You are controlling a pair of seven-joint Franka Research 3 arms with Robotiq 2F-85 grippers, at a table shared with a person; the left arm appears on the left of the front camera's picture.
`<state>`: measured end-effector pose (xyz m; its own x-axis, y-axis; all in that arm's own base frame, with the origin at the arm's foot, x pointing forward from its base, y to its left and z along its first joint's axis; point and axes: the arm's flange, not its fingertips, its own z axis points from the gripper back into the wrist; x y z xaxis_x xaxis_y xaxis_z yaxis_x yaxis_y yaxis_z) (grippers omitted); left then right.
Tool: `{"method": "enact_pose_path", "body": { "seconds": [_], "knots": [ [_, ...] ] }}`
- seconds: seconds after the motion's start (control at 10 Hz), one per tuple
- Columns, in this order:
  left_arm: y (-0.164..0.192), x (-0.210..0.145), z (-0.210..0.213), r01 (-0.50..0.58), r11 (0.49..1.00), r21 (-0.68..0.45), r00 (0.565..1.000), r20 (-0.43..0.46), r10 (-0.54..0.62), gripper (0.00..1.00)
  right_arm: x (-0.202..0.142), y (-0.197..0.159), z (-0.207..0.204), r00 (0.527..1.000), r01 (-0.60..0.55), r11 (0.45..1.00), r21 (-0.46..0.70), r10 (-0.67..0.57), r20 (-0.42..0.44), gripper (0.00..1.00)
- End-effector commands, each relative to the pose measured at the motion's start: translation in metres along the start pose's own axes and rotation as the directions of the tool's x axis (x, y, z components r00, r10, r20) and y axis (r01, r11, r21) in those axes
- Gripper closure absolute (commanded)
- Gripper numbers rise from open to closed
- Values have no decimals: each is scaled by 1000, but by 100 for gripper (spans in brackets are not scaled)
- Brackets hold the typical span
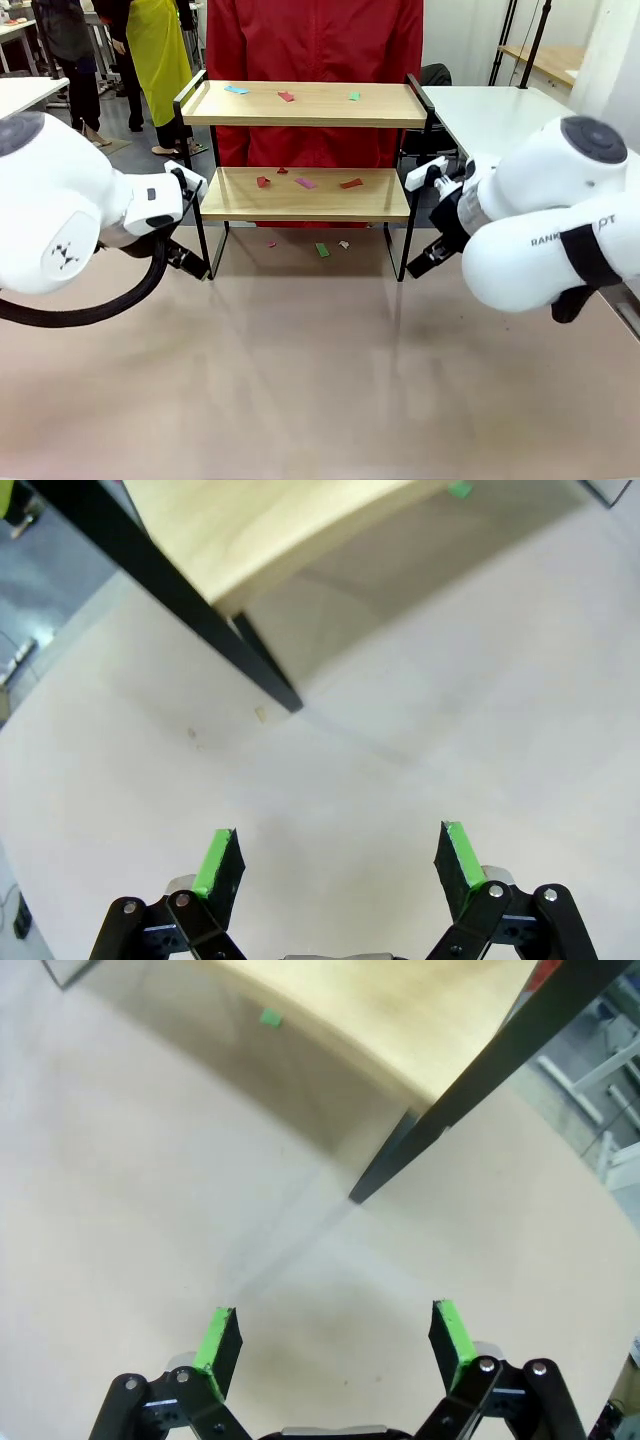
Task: Clean the shelf.
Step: Pick up the Duster handed by the human.
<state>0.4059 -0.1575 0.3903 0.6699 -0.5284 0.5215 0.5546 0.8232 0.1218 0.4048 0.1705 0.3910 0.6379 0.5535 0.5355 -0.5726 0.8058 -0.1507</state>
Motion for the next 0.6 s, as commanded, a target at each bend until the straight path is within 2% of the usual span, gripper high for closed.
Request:
{"method": "enact_pose_path", "body": {
  "seconds": [0.0, 0.2, 0.3, 0.4, 0.5],
  "knots": [
    [33, 22, 39, 36, 994, -100, 999, -16, -38, 0, 22, -15, 35, 998, 31, 999, 29, -32, 49, 0],
    [66, 39, 70, 79, 976, -202, 996, -35, -87, 0, 27, -37, 80, 991, 31, 996, 78, -41, 124, 0],
    [86, 43, 86, 109, 960, -257, 993, -13, -116, 0, 22, -52, 105, 984, 16, 993, 114, -35, 174, 0],
    [110, 39, 100, 194, 930, -312, 979, 3, -203, 0, 10, -69, 129, 973, -28, 989, 147, -7, 232, 0],
    [141, 28, 112, 267, 876, -401, 962, 62, -265, 0, -10, -93, 151, 953, -88, 980, 176, 32, 300, 0]
  ]
}}
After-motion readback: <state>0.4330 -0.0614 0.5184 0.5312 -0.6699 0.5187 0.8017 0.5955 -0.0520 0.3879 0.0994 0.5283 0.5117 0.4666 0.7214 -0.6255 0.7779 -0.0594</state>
